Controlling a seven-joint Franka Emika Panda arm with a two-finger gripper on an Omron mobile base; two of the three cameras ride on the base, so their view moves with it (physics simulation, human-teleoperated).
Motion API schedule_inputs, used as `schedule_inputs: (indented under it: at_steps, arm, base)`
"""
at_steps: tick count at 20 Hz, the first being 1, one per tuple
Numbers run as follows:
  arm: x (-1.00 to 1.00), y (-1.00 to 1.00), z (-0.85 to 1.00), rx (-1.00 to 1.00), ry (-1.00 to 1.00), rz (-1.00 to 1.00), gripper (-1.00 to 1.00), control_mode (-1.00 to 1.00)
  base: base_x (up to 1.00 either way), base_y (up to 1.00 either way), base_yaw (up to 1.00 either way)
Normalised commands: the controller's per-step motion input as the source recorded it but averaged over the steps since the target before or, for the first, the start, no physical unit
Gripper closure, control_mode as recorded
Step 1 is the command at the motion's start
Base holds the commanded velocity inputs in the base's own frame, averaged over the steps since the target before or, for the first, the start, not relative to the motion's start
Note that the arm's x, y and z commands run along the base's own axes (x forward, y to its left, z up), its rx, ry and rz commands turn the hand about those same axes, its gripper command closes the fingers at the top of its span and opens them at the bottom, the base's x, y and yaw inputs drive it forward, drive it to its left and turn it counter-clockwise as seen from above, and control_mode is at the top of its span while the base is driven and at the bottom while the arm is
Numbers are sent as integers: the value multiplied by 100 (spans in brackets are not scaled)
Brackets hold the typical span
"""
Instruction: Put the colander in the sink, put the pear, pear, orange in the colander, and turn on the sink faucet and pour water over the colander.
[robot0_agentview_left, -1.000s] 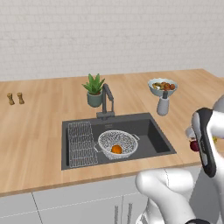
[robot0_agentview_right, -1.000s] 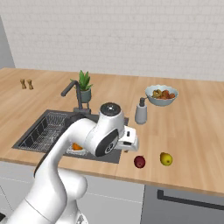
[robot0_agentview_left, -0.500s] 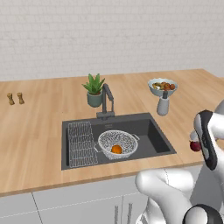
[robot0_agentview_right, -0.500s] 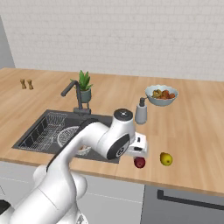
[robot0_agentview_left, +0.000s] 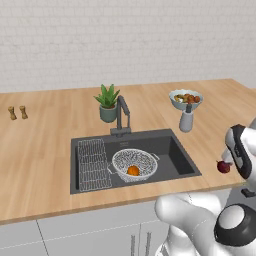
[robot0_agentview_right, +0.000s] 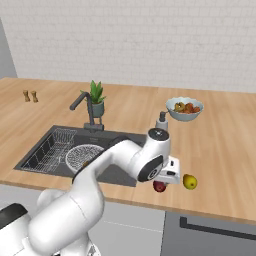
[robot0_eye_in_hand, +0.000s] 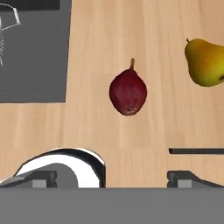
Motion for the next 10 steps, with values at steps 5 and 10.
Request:
schedule_inputs:
  at_steps: [5, 10]
  arm:
    - [32, 0, -32, 0, 4, 0, -100, -100]
    - [37, -1, -32, 0, 7, 0, -100, -100]
  base:
    - [0, 0, 0]
    - [0, 0, 0]
